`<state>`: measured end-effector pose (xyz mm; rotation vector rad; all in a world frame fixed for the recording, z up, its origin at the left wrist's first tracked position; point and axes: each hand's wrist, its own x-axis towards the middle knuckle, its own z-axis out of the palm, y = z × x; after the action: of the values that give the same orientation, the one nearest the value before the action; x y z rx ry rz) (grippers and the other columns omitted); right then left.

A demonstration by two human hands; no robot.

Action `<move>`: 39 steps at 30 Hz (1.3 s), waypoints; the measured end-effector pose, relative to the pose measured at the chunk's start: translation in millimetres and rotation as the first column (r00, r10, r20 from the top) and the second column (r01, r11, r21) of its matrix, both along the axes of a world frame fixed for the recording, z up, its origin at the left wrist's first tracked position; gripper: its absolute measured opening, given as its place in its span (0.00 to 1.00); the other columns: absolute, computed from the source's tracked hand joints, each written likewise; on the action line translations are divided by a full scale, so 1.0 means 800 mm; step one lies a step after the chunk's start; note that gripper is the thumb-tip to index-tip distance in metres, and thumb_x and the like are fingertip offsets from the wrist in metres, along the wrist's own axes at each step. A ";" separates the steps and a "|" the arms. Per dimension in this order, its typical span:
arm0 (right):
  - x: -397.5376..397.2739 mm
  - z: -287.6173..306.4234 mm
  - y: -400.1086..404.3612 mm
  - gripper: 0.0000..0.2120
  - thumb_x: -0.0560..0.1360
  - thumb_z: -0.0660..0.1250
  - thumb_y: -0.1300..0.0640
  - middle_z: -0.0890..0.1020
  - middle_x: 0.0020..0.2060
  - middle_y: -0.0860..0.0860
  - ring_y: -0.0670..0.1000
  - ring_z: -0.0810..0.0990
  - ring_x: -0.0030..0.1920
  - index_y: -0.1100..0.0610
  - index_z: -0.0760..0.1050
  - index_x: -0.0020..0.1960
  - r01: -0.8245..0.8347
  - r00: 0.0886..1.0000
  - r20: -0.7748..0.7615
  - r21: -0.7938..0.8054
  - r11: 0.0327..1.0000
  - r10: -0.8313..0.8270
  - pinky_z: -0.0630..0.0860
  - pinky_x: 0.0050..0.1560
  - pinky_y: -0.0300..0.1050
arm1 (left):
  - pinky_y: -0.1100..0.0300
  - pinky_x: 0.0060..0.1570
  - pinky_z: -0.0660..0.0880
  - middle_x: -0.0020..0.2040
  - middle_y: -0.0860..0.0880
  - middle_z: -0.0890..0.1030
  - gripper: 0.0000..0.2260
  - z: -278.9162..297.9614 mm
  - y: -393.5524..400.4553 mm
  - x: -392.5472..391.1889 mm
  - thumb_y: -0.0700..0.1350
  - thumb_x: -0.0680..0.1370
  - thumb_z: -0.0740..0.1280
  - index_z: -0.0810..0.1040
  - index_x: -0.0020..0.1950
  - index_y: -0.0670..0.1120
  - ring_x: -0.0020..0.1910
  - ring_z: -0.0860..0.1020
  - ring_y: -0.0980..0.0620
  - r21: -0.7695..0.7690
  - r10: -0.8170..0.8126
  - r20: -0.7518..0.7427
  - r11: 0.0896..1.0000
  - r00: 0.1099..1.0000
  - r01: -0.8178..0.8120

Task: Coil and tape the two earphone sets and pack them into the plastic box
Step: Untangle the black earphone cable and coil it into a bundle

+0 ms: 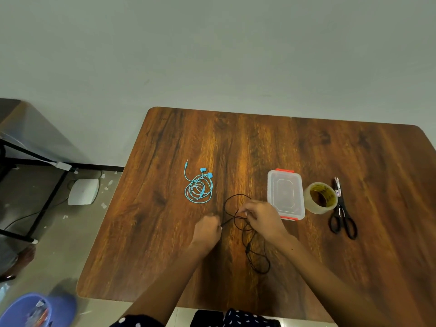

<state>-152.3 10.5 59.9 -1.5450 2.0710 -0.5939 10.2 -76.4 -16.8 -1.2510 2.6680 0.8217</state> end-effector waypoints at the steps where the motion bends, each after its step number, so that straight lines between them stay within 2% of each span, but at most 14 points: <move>1: 0.000 0.002 0.001 0.11 0.75 0.64 0.65 0.83 0.50 0.48 0.46 0.80 0.51 0.54 0.82 0.51 0.006 1.000 0.004 -0.012 1.000 -0.005 0.73 0.50 0.34 | 0.56 0.45 0.72 0.51 0.45 0.78 0.06 0.005 -0.002 0.002 0.43 0.78 0.64 0.77 0.49 0.42 0.50 0.78 0.45 0.000 0.008 -0.040 1.000 0.999 -0.008; 5: 0.000 0.014 0.000 0.11 0.74 0.65 0.67 0.84 0.49 0.49 0.48 0.81 0.50 0.56 0.82 0.50 0.002 1.000 0.015 -0.084 0.996 0.000 0.76 0.51 0.39 | 0.59 0.39 0.71 0.43 0.47 0.81 0.01 0.037 -0.020 0.012 0.41 0.75 0.68 0.78 0.46 0.44 0.43 0.79 0.49 0.026 0.083 -0.211 0.997 0.974 -0.079; 8: 0.008 0.023 -0.006 0.10 0.74 0.66 0.65 0.84 0.48 0.48 0.47 0.81 0.49 0.55 0.82 0.51 -0.037 0.999 0.034 -0.139 0.990 0.042 0.76 0.50 0.35 | 0.61 0.41 0.74 0.40 0.50 0.82 0.02 0.070 -0.032 0.021 0.40 0.74 0.71 0.80 0.45 0.44 0.41 0.80 0.54 0.060 0.115 -0.330 0.993 0.937 -0.101; 12: 0.024 0.035 -0.018 0.12 0.74 0.69 0.60 0.82 0.52 0.47 0.45 0.80 0.52 0.53 0.79 0.57 -0.085 0.994 0.048 -0.194 0.977 0.096 0.78 0.53 0.41 | 0.70 0.41 0.74 0.38 0.53 0.83 0.02 0.111 -0.036 0.033 0.40 0.72 0.74 0.83 0.43 0.45 0.37 0.79 0.61 0.066 0.146 -0.451 0.989 0.880 -0.130; 15: 0.037 0.048 -0.026 0.14 0.73 0.70 0.56 0.83 0.53 0.47 0.43 0.79 0.54 0.53 0.77 0.59 -0.115 0.981 0.131 -0.180 0.977 0.140 0.77 0.55 0.40 | 0.74 0.41 0.72 0.36 0.56 0.82 0.03 0.135 -0.032 0.044 0.40 0.71 0.74 0.83 0.42 0.46 0.36 0.79 0.64 0.089 0.161 -0.523 0.987 0.837 -0.135; 18: 0.049 0.063 -0.031 0.07 0.75 0.69 0.57 0.83 0.43 0.46 0.42 0.81 0.45 0.56 0.78 0.52 -0.154 0.965 0.168 -0.254 0.955 0.201 0.79 0.46 0.43 | 0.72 0.41 0.74 0.37 0.57 0.82 0.03 0.152 -0.025 0.055 0.40 0.72 0.74 0.83 0.44 0.46 0.39 0.80 0.63 0.072 0.131 -0.578 0.991 0.805 -0.110; 20: 0.054 0.072 -0.032 0.04 0.75 0.68 0.58 0.83 0.40 0.47 0.43 0.81 0.40 0.57 0.78 0.49 -0.151 0.964 0.169 -0.295 0.944 0.207 0.79 0.41 0.44 | 0.70 0.43 0.76 0.41 0.57 0.83 0.07 0.160 -0.019 0.061 0.40 0.72 0.74 0.83 0.49 0.45 0.42 0.81 0.65 0.061 0.113 -0.614 0.993 0.781 -0.097; 23: 0.058 0.083 -0.033 0.03 0.74 0.69 0.60 0.82 0.40 0.46 0.42 0.79 0.41 0.57 0.79 0.47 -0.173 0.964 0.133 -0.338 0.925 0.229 0.77 0.41 0.40 | 0.63 0.47 0.78 0.49 0.52 0.85 0.12 0.168 -0.008 0.067 0.44 0.73 0.73 0.83 0.56 0.45 0.47 0.82 0.62 -0.031 0.033 -0.633 0.997 0.774 -0.068; 26: 0.058 0.091 -0.031 0.02 0.73 0.71 0.60 0.81 0.40 0.42 0.39 0.79 0.42 0.57 0.82 0.46 -0.175 0.952 0.181 -0.338 0.925 0.246 0.73 0.43 0.31 | 0.59 0.47 0.79 0.51 0.52 0.85 0.11 0.175 -0.004 0.073 0.45 0.74 0.72 0.84 0.55 0.46 0.51 0.81 0.62 -0.090 -0.020 -0.658 0.995 0.753 -0.053; 29: 0.048 0.097 -0.026 0.04 0.71 0.73 0.60 0.83 0.39 0.42 0.39 0.81 0.42 0.57 0.84 0.46 -0.162 0.939 0.249 -0.293 0.942 0.239 0.75 0.43 0.31 | 0.57 0.44 0.80 0.50 0.52 0.85 0.09 0.179 -0.002 0.079 0.44 0.74 0.73 0.85 0.53 0.45 0.49 0.82 0.61 -0.123 -0.063 -0.666 0.992 0.744 -0.025; 32: 0.034 0.102 -0.019 0.04 0.71 0.73 0.58 0.83 0.37 0.41 0.39 0.81 0.41 0.56 0.84 0.45 -0.157 0.942 0.252 -0.257 0.954 0.223 0.74 0.42 0.29 | 0.53 0.41 0.80 0.46 0.51 0.86 0.09 0.179 -0.001 0.087 0.45 0.73 0.73 0.85 0.51 0.43 0.44 0.84 0.57 -0.122 -0.023 -0.676 0.989 0.736 -0.082; 34: 0.019 0.106 -0.013 0.04 0.71 0.73 0.57 0.83 0.37 0.40 0.39 0.81 0.41 0.55 0.84 0.44 -0.134 0.946 0.256 -0.250 0.959 0.199 0.75 0.41 0.30 | 0.56 0.40 0.80 0.44 0.51 0.86 0.08 0.178 -0.003 0.095 0.44 0.72 0.73 0.85 0.50 0.43 0.42 0.84 0.58 -0.129 0.009 -0.691 0.982 0.723 -0.135; 37: -0.005 0.109 -0.005 0.03 0.71 0.73 0.58 0.84 0.37 0.41 0.40 0.82 0.41 0.52 0.84 0.43 -0.059 0.949 0.287 -0.233 0.971 0.127 0.75 0.41 0.31 | 0.70 0.40 0.76 0.45 0.54 0.85 0.07 0.175 -0.007 0.107 0.41 0.71 0.74 0.86 0.48 0.43 0.43 0.81 0.67 -0.132 0.037 -0.704 0.974 0.709 -0.182; 39: -0.009 0.110 -0.003 0.04 0.71 0.73 0.58 0.84 0.37 0.41 0.40 0.81 0.41 0.50 0.83 0.43 -0.041 0.955 0.277 -0.230 0.972 0.106 0.73 0.40 0.30 | 0.75 0.41 0.73 0.46 0.57 0.84 0.08 0.174 -0.007 0.110 0.42 0.71 0.74 0.85 0.49 0.43 0.44 0.80 0.70 -0.124 0.048 -0.704 0.974 0.709 -0.189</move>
<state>-159.6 7.8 147.8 -1.5426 1.7672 -0.9879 98.5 -82.4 122.3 -1.3726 3.3431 1.3177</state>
